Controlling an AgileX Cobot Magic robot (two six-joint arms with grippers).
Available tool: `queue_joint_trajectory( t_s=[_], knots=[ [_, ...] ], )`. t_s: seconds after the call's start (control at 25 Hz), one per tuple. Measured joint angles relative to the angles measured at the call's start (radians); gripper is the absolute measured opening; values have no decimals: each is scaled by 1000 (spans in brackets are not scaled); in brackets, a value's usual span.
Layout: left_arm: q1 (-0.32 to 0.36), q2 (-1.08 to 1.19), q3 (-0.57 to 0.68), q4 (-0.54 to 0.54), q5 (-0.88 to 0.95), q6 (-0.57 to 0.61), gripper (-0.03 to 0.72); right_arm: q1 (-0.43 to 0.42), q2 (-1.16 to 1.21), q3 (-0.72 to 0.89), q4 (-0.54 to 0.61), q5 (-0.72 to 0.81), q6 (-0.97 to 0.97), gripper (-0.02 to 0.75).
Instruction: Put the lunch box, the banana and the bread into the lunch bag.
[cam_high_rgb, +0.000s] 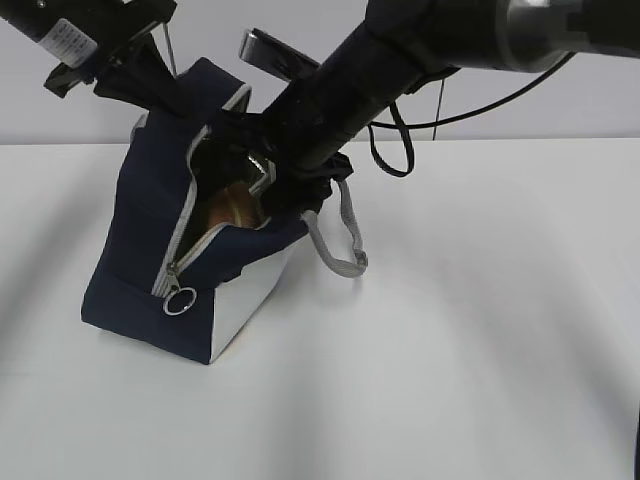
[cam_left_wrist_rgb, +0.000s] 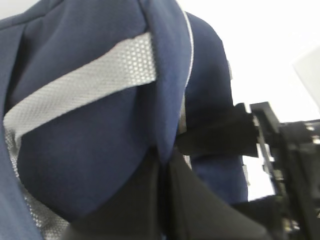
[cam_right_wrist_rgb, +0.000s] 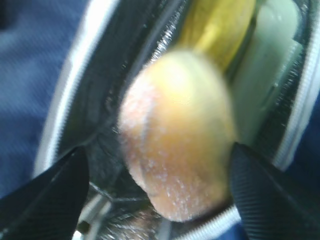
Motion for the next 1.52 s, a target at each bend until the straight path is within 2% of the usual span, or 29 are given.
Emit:
queue_joint_trajectory(
  t_s=[0.12, 0.32, 0.44, 0.64, 0.76, 1.0, 1.28, 1.36, 1.52],
  knots=[
    [0, 0, 0, 0, 0, 0, -3, -18, -32, -19, -24, 50, 0, 629],
    [0, 0, 0, 0, 0, 0, -3, -93, -86, -74, -61, 182, 15, 563],
    [0, 0, 0, 0, 0, 0, -3, -142, -99, -80, -101, 250, 46, 554],
    [0, 0, 0, 0, 0, 0, -3, -159, -99, -80, -165, 259, 87, 552],
    [0, 0, 0, 0, 0, 0, -3, -159, -93, -80, -165, 234, 106, 540],
    [0, 0, 0, 0, 0, 0, -3, -159, -25, -80, -112, 191, 110, 433],
    [0, 0, 0, 0, 0, 0, -3, -158, 29, -80, -14, 164, 112, 393],
    [0, 0, 0, 0, 0, 0, -3, -158, 29, -80, -12, 157, 112, 326],
    [0, 0, 0, 0, 0, 0, -3, -158, 29, -80, -8, 149, 108, 97]
  ],
)
